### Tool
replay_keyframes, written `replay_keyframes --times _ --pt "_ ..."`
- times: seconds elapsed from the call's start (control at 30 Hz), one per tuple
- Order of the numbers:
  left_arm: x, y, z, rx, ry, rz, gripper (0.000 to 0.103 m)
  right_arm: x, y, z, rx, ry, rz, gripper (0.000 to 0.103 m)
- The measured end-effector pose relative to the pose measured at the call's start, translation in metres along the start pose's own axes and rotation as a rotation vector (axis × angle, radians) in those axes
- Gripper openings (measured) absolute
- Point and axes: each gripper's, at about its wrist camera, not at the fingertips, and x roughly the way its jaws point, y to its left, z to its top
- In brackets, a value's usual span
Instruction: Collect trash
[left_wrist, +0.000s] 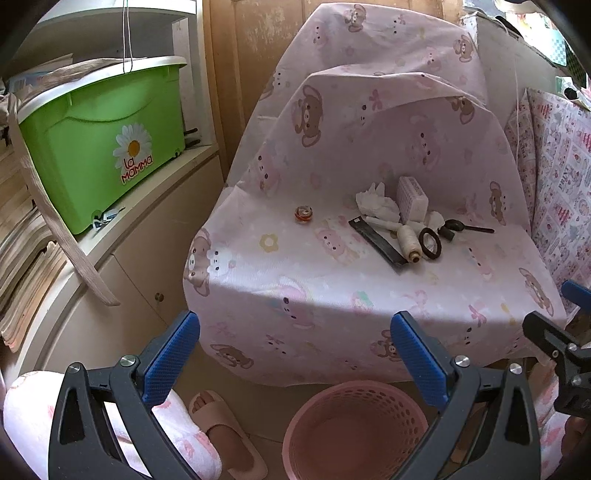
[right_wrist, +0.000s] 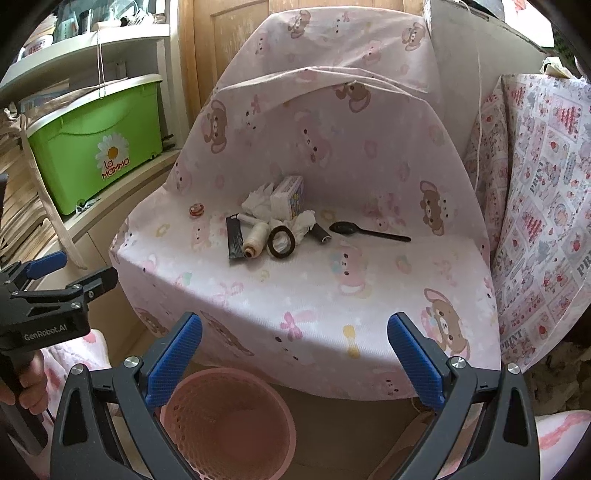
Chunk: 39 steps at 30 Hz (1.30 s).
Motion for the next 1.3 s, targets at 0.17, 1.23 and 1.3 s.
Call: replay_keyframes --times 0.17,1.23,1.3 --pt "0.0 0.001 0.0 0.0 0.003 0.007 0.102 -0.01 -0.003 0.003 0.014 -0.054 0.007 0.102" --pt "0.0 -0.006 -0.003 0.036 -0.027 0.062 0.102 -0.005 0.005 -0.001 -0.014 -0.043 -0.018 0.102" --pt "0.0 -0.005 -0.003 0.032 -0.03 0.066 0.102 -0.005 0.004 -0.001 -0.01 -0.04 -0.022 0.102"
